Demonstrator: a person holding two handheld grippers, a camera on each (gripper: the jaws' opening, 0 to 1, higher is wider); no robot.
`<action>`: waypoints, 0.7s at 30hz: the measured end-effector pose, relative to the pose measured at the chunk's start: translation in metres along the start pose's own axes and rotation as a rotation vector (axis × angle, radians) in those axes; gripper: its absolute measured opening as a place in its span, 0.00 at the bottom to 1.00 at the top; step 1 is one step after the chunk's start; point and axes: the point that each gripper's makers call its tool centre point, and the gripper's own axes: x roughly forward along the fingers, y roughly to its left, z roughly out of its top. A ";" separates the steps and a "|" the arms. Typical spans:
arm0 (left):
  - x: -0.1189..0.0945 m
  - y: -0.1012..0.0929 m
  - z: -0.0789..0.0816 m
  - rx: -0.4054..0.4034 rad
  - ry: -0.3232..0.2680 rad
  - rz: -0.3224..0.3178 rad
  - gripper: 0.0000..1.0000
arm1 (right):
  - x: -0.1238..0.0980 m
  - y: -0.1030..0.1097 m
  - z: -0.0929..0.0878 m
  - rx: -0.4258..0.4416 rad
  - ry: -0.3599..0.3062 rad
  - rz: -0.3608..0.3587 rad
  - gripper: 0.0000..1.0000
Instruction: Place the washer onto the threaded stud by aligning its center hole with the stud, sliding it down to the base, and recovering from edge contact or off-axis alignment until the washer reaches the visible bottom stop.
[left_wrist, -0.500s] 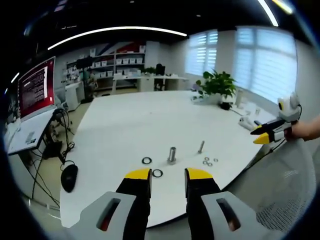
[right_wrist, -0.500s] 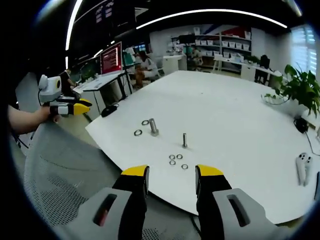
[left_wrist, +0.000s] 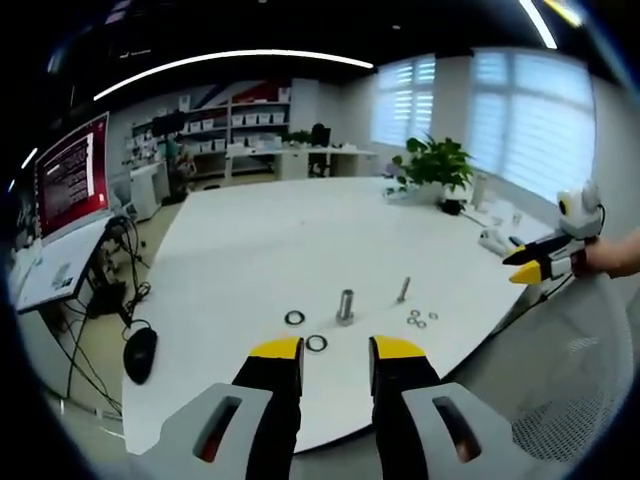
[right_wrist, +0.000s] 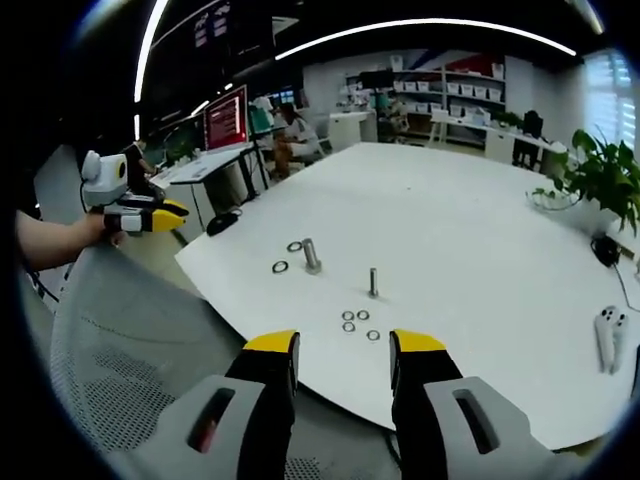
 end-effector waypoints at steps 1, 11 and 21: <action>-0.001 0.001 0.001 -0.002 -0.002 0.006 0.24 | 0.000 0.001 0.000 -0.002 0.000 0.003 0.39; -0.001 0.004 -0.002 -0.013 0.009 0.021 0.24 | 0.001 0.004 0.002 -0.017 -0.009 0.025 0.38; 0.002 0.001 -0.010 -0.010 0.050 0.009 0.26 | 0.001 0.005 -0.001 -0.026 0.000 0.032 0.38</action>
